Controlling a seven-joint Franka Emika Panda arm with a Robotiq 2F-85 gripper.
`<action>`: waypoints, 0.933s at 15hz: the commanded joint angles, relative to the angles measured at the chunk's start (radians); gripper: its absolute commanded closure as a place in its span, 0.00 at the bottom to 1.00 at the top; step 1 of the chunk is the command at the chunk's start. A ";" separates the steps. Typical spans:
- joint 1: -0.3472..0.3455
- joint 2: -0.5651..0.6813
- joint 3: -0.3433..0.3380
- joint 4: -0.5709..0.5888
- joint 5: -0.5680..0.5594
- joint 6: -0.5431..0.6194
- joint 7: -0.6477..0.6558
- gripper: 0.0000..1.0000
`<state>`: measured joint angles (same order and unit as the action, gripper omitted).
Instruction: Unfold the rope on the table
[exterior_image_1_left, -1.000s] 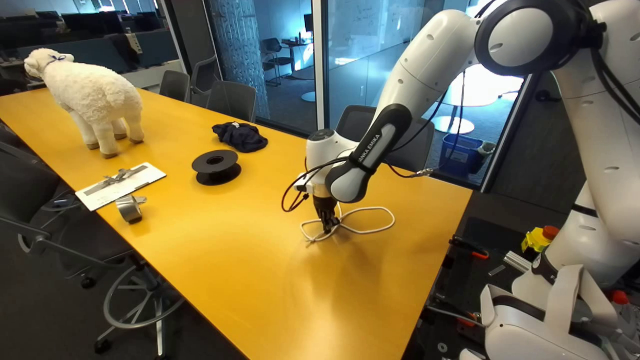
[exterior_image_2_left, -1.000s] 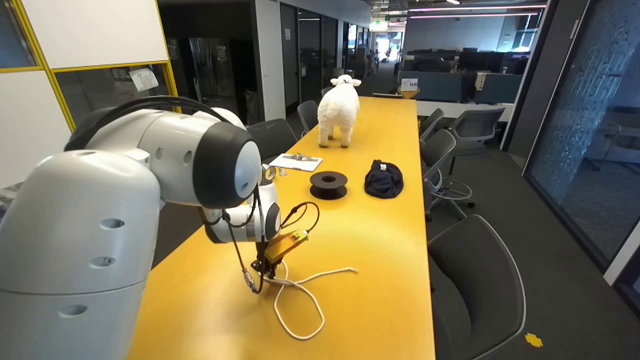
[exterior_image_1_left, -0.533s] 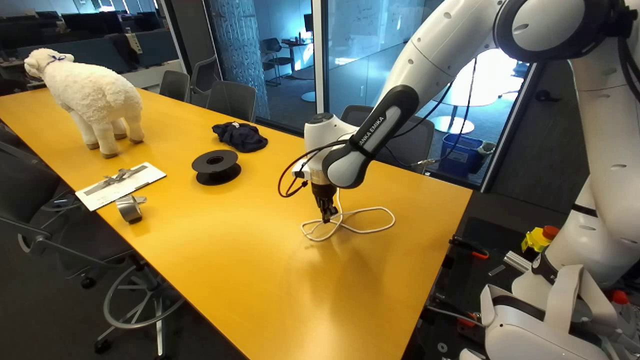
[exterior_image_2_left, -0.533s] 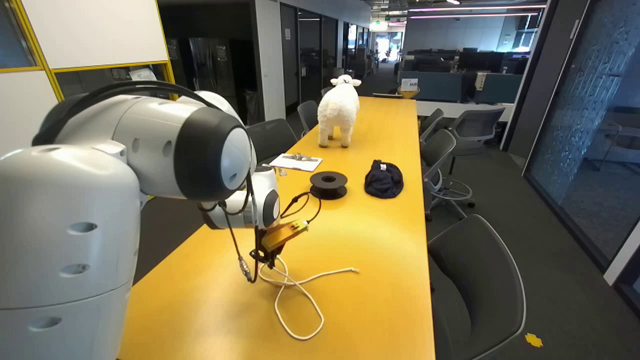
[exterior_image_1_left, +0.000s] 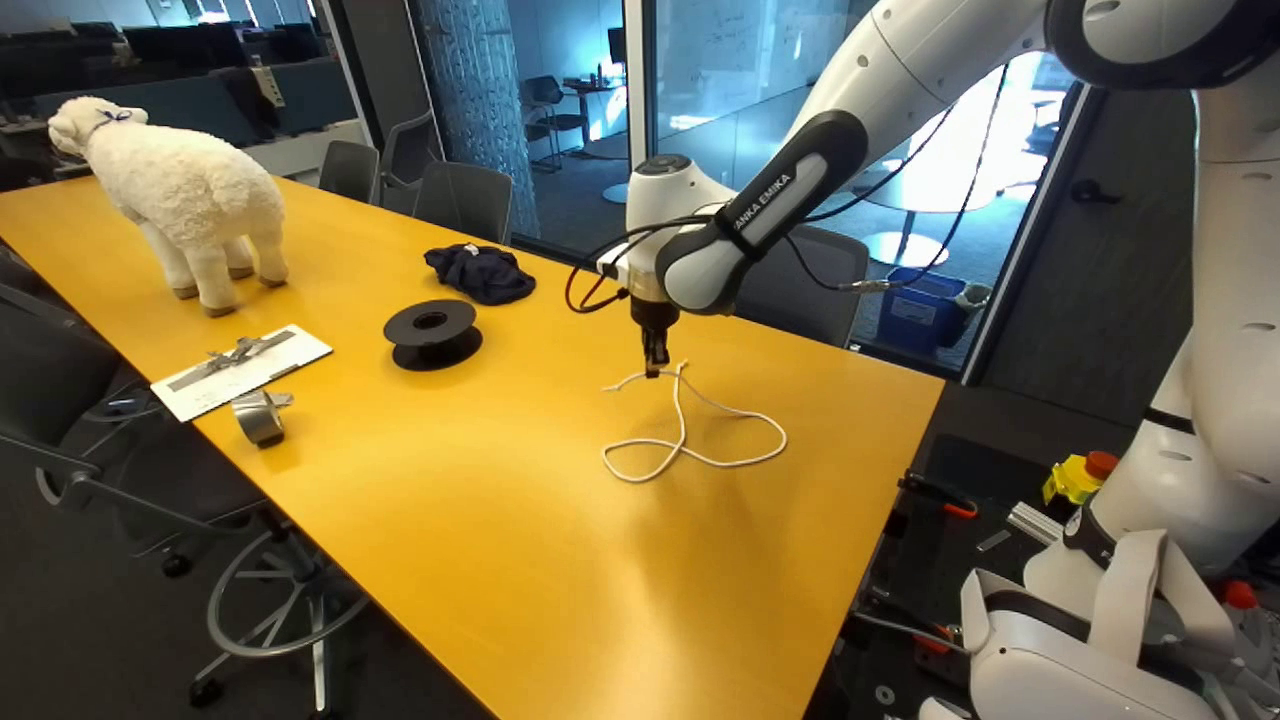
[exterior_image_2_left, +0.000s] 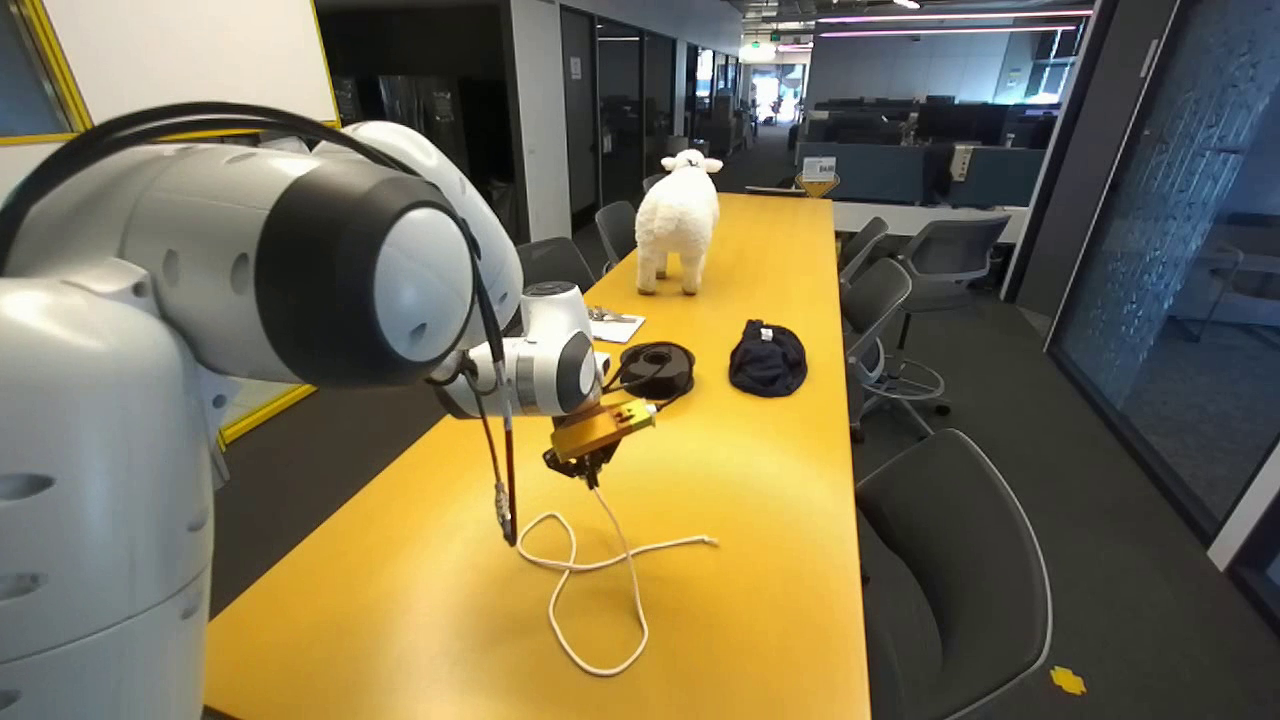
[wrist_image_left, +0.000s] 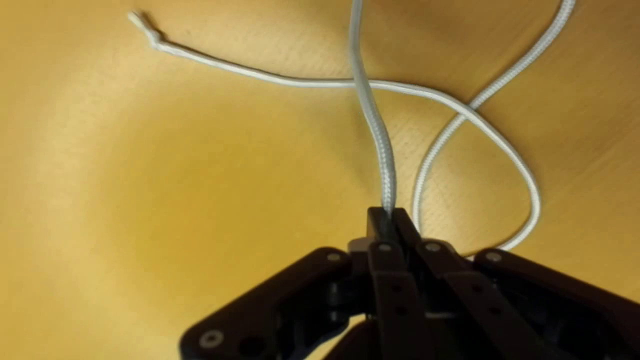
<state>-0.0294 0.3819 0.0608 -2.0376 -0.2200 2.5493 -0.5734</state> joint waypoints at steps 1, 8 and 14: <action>-0.011 -0.071 -0.082 -0.039 -0.060 0.036 0.140 0.99; -0.025 -0.037 -0.251 -0.054 -0.185 0.050 0.471 0.99; -0.025 0.073 -0.328 -0.001 -0.188 0.009 0.692 0.99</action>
<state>-0.0642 0.4011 -0.2452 -2.0827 -0.4017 2.5718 0.0257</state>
